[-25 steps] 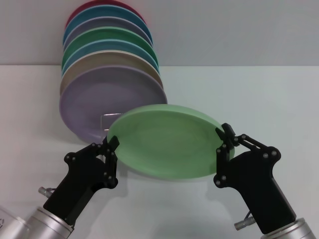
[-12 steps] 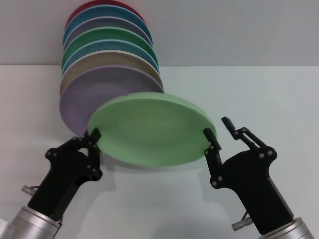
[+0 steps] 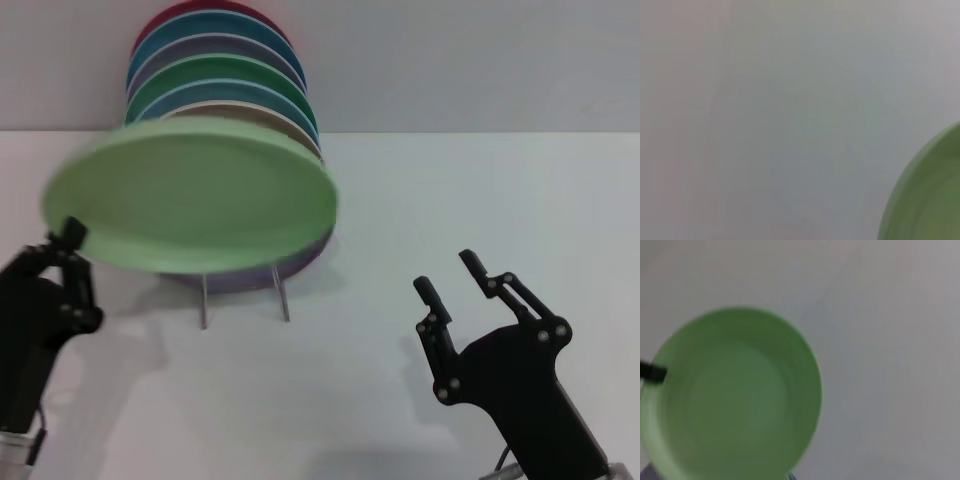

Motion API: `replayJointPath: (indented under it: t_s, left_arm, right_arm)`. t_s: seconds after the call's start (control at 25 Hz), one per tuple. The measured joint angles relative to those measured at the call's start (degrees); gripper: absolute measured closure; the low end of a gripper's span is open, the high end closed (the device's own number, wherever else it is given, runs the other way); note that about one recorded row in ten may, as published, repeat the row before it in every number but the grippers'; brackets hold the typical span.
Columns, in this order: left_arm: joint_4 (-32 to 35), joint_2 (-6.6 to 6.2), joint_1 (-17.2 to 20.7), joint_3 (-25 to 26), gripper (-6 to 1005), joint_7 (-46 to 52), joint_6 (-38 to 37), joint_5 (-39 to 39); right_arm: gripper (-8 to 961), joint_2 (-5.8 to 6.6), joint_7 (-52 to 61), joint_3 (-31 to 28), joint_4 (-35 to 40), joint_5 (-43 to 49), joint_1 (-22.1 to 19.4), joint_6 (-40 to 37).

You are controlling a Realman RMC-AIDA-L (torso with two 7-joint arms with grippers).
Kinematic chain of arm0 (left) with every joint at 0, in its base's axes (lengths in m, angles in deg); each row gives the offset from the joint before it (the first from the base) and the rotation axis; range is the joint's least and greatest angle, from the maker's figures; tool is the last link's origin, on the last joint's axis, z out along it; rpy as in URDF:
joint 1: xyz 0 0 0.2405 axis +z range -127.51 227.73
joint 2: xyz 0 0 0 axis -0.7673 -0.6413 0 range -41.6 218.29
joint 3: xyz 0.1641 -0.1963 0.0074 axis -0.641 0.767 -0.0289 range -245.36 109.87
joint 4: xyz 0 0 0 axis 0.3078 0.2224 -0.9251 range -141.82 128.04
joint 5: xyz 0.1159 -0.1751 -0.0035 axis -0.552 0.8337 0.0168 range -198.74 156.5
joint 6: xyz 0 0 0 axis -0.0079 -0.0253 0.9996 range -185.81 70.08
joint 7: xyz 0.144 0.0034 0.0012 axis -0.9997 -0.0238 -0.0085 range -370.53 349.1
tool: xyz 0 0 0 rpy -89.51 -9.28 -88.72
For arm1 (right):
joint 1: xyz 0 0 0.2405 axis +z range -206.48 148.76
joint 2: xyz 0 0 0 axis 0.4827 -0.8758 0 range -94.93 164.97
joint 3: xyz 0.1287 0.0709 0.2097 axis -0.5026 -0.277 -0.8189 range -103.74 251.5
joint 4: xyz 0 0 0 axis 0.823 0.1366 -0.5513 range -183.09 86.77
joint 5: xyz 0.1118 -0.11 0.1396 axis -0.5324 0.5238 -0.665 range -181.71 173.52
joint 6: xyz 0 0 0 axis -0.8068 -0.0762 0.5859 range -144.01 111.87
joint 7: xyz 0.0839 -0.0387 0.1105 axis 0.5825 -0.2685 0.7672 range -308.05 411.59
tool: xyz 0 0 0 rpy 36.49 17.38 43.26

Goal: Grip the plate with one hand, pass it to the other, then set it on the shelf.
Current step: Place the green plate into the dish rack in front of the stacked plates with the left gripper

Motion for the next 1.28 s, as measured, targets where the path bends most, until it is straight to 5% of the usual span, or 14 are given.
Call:
replayJointPath:
  t_s: [0.68,1.28]
  left_arm:
    - [6.3,0.57,-4.4,2.2,968,-2.3,0.9,0.0]
    - [5.7,0.84,-5.5,0.3,969,-9.1,10.4,-0.3]
  right_arm:
    - [574,-0.17,0.7,-0.9,3.0,-2.5,1.0,1.7]
    - [573,-0.14,0.8,-1.7,3.7,-3.9,1.6,1.7]
